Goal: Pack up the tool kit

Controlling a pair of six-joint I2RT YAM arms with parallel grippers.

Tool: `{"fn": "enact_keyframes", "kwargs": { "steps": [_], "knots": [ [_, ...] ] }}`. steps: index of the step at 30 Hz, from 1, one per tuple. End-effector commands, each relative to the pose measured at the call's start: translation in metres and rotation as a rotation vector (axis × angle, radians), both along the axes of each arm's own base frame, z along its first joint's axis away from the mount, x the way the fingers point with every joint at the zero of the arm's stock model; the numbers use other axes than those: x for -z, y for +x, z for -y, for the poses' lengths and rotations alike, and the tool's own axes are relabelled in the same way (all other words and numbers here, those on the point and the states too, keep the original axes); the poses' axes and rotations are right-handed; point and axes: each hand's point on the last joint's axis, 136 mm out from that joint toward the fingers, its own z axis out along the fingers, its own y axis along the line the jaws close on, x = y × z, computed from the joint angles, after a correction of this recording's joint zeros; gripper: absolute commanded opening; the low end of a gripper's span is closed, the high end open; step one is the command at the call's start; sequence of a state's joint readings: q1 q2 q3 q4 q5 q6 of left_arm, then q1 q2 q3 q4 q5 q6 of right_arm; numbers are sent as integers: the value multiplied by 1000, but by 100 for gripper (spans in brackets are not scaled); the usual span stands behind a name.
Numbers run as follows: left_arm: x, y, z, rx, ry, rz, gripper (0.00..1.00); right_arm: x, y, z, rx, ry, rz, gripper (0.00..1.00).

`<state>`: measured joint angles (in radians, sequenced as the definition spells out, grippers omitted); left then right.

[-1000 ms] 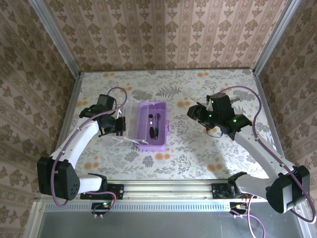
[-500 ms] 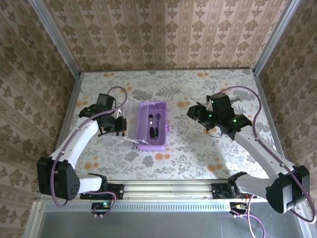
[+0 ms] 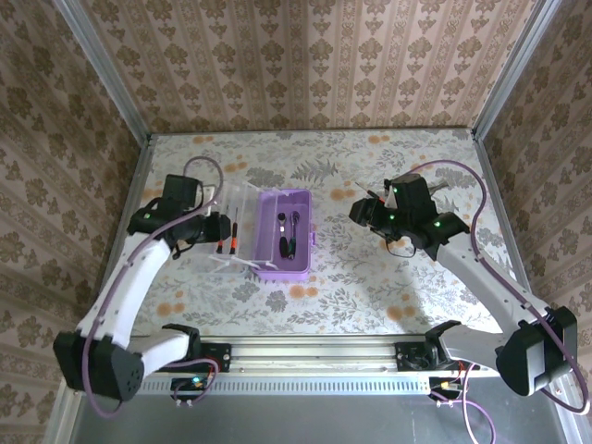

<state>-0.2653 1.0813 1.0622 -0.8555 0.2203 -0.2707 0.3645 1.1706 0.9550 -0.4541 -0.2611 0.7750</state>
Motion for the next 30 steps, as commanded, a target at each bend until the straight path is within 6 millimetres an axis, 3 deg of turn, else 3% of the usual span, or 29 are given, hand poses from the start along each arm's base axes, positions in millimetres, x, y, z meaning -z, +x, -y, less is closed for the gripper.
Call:
{"fn": "enact_keyframes", "kwargs": {
  "steps": [1, 3, 4, 6, 9, 15, 18, 21, 25, 30],
  "knots": [
    [-47, -2, -8, -54, -61, 220, 51, -13, 2, 9, -40, -117, 39, 60],
    [-58, -9, -14, -107, -110, 317, 90, -21, 4, 14, -62, -170, 67, 60],
    [-62, -11, -16, -129, -136, 358, 100, -23, 6, 16, -70, -197, 79, 62],
    [-67, -17, -15, -141, -199, 426, 100, -23, 15, 24, -68, -263, 107, 72],
    [-65, -24, -13, -167, -286, 444, 100, -14, 43, 33, -58, -313, 90, 76],
    [-47, -37, 8, -154, -481, 348, 100, 25, 93, 42, -40, -379, -40, 72],
    [-39, -46, 8, -122, -444, 319, 100, 50, 106, 42, -29, -344, -116, 68],
    [-44, -51, 5, -106, -400, 326, 100, 70, 119, 44, -32, -351, -158, 67],
    [-48, -51, 7, -109, -421, 320, 100, 95, 138, 57, -15, -396, -229, 67],
    [-37, -46, 10, -140, -456, 263, 100, 115, 160, 66, -20, -451, -275, 71]
  ]
}}
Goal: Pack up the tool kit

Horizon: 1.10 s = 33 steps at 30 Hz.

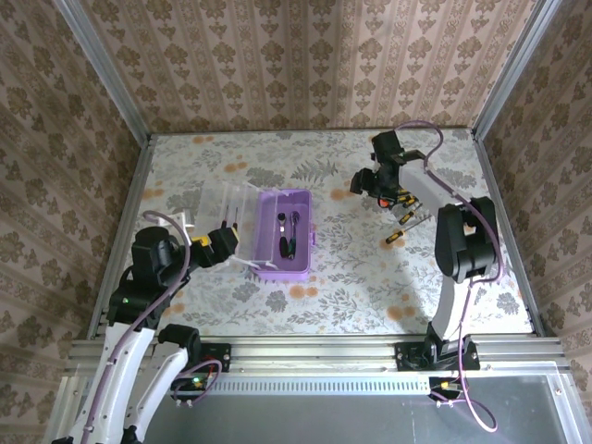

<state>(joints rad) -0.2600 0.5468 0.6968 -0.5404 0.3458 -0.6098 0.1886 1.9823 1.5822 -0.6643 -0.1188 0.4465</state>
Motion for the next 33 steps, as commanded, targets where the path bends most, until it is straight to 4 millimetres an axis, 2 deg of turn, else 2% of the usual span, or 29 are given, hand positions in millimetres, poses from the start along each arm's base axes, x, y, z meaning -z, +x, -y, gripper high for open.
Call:
{"fn": "enact_keyframes", "kwargs": {
  "steps": [1, 6, 12, 21, 27, 33],
  "knots": [
    [-1, 2, 3, -4, -44, -25, 100, 12, 7, 13, -22, -86, -55, 72],
    [-3, 1, 5, 6, -49, -36, 100, 33, 15, 24, -59, -142, -150, 74],
    [-7, 4, 1, -19, -43, -21, 100, 51, 14, 30, -70, -120, -201, 74],
    [-9, 7, 1, -32, -46, -19, 100, 65, -3, 19, -98, -18, -255, 70],
    [-10, 6, 0, -39, -53, -15, 100, 58, -16, 10, -97, 41, -243, 65],
    [-9, 6, 0, -40, -65, -19, 100, 25, -16, 3, -89, 86, -161, 64]
  ]
}}
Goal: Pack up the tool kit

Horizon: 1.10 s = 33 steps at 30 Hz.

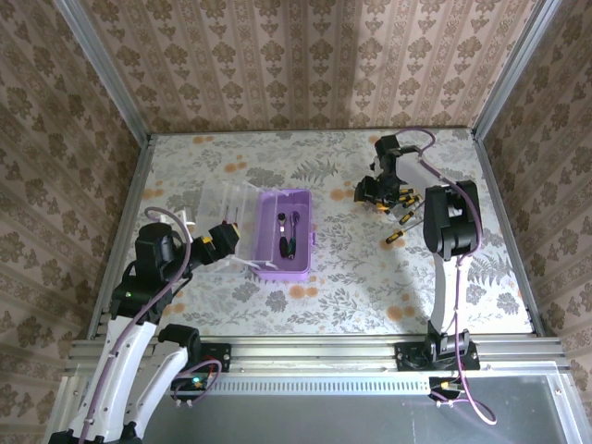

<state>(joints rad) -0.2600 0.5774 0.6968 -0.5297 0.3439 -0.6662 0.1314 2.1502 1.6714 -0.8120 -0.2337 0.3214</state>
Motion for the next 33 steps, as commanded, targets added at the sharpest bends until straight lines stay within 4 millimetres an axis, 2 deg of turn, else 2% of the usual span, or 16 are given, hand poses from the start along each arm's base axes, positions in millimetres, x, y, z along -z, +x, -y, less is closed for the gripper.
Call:
{"fn": "enact_keyframes", "kwargs": {
  "steps": [1, 3, 5, 8, 14, 22, 33],
  "knots": [
    [-13, 1, -1, -15, -30, 29, 100, -35, 0, -6, 15, 50, 66, 64],
    [-12, 1, 0, -15, -33, 29, 100, -46, 3, -4, 13, 41, 106, 64],
    [-12, 1, 0, -12, -39, 26, 100, -47, 8, 8, 28, -34, 135, 65],
    [-11, 0, 1, -9, -43, 24, 100, -36, 15, 28, 45, -144, 138, 71],
    [-15, -5, -1, -6, -27, 28, 100, -5, 21, 43, 24, -197, 36, 76],
    [-14, -7, -3, -15, -26, 24, 100, 18, 22, 33, -16, -126, -40, 75],
    [-12, -2, 0, -10, -33, 24, 100, 16, 7, 9, -46, -69, -43, 69]
  ]
}}
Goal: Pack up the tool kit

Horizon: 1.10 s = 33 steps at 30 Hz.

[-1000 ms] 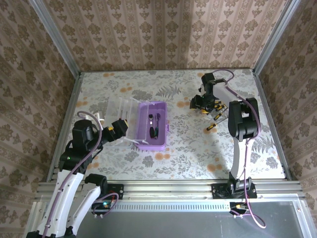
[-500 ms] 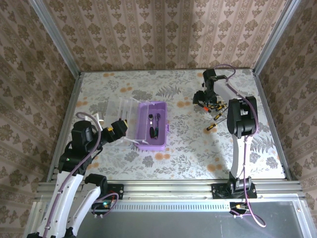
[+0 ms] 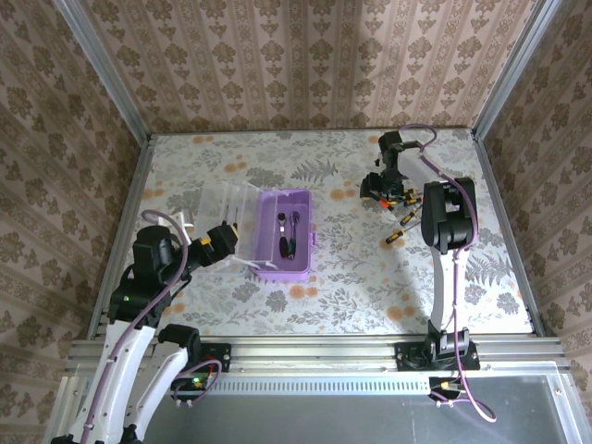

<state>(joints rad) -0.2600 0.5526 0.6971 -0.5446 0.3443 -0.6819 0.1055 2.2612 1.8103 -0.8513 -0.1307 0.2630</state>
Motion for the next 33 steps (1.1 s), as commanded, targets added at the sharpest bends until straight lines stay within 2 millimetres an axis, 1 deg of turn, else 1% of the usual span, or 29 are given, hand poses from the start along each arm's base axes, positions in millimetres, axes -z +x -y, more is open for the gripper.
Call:
{"fn": "enact_keyframes", "kwargs": {
  "steps": [1, 5, 8, 12, 15, 18, 22, 26, 29, 33],
  "knots": [
    [-9, 3, 1, -2, -18, 22, 100, 2, -21, -21, -37, 45, -60, 68],
    [-7, 2, 0, -3, -15, 18, 100, -1, -24, -35, -58, 37, -50, 66],
    [-7, 1, 1, 0, -16, 18, 100, -1, -22, -40, -62, 21, -48, 65],
    [-6, -1, 0, 0, -9, 18, 100, 4, -15, -32, -43, -49, -63, 64],
    [-4, -2, -1, -1, -1, 18, 100, 8, -11, -26, -55, -127, -93, 60],
    [-3, -3, -2, -1, 5, 17, 100, 10, -12, -22, -93, -212, -110, 56],
    [-1, -3, -4, -6, 15, 23, 100, 13, -16, -21, -107, -233, -114, 45],
    [-1, -2, -3, 0, 19, 27, 100, 13, -16, -22, -109, -230, -107, 30],
    [-2, -1, -2, 6, 18, 25, 100, 9, -15, -24, -95, -218, -95, 20],
    [0, 0, -3, 2, 34, 22, 100, -3, -12, -24, -75, -213, -58, 16]
  ]
}}
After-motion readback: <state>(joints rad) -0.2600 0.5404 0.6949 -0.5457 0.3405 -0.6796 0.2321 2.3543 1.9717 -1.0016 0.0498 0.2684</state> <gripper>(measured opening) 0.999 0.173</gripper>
